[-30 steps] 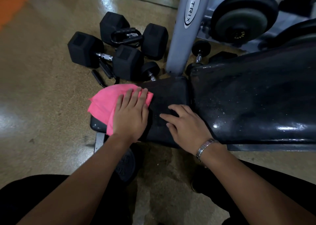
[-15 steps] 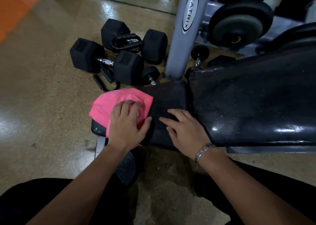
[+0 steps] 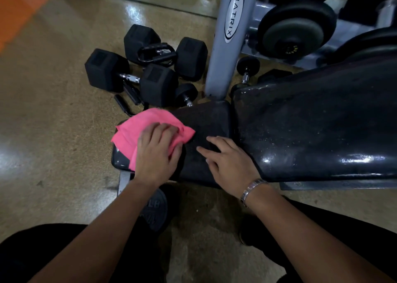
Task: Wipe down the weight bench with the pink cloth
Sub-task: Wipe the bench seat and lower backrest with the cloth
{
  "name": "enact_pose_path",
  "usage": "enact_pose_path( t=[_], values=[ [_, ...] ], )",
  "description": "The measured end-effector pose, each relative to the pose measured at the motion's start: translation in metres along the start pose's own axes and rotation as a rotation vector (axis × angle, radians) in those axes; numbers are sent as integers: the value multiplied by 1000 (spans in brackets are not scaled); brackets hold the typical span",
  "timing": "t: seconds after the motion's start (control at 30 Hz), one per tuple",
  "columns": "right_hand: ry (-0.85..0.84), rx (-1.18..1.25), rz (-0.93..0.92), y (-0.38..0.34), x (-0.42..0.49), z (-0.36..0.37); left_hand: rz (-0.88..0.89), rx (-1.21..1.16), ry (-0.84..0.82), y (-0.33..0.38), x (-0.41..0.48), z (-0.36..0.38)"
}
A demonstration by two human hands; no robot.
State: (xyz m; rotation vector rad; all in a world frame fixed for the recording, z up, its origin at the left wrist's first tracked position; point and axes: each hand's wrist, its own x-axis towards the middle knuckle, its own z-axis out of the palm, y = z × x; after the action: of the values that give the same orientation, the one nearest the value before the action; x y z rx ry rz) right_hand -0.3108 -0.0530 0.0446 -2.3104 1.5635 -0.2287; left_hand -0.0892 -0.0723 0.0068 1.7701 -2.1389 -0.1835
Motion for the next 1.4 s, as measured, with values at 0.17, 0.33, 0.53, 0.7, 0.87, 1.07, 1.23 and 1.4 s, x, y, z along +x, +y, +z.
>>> enact_pose_path(
  t=[0.17, 0.33, 0.53, 0.7, 0.87, 1.07, 1.23, 1.4],
  values=[
    [7, -3, 2, 0, -2, 1, -107, 66, -28, 3, 13, 7],
    [10, -4, 1, -1, -3, 0, -137, 108, 35, 3, 32, 4],
    [-4, 3, -3, -1, -2, -4, -95, 78, 60, 16, -25, 5],
    [-26, 9, -32, 3, -2, -4, -400, 6, 100, 28, 5, 9],
    [-45, 82, -5, 5, -1, -13, -159, -29, 109, 45, -47, 16],
    [-74, 104, 13, 3, -1, -18, -372, -8, 106, 44, -15, 10],
    [-118, 126, 11, 8, 0, -24, 160, 46, 67, 9, -36, 3],
    [-117, 96, -4, 11, 4, -23, -57, 40, 66, 34, -28, 6]
  ],
)
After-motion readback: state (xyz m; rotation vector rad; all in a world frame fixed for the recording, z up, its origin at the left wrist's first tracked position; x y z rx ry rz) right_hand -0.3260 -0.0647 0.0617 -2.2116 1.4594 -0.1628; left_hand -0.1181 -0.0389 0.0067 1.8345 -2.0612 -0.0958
